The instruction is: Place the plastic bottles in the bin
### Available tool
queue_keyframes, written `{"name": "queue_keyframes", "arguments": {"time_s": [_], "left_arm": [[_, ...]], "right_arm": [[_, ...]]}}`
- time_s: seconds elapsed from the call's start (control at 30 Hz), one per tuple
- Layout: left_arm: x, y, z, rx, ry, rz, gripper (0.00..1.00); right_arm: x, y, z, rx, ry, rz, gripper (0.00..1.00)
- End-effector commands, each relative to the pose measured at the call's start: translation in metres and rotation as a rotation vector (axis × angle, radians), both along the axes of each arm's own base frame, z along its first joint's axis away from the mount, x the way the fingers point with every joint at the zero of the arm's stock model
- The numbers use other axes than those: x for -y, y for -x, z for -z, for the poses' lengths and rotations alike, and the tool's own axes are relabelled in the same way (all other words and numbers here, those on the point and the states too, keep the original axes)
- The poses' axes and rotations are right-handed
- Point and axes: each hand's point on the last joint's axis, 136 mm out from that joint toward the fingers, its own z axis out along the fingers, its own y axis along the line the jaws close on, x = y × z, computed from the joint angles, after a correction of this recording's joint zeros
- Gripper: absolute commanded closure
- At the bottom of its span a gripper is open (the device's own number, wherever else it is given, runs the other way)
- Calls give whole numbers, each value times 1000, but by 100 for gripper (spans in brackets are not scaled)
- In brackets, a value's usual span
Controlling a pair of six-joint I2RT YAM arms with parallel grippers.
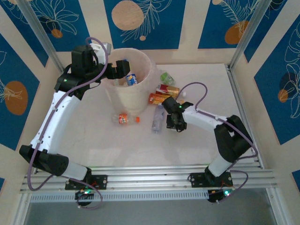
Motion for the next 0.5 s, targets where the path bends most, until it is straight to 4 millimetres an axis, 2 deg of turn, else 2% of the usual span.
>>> {"name": "queue_keyframes", "arguments": {"time_s": [0.0,0.23,0.47], "left_arm": [[0,2,-11,31,27,17,0],[14,6,-15,29,84,80,0],[57,18,-16,8,143,230,1]], "right_arm": [[2,-4,-39,105,13,-14,73],[-6,-2,-108,349,-63,-95,75],[-23,3,-180,616,-280,-205,75]]}}
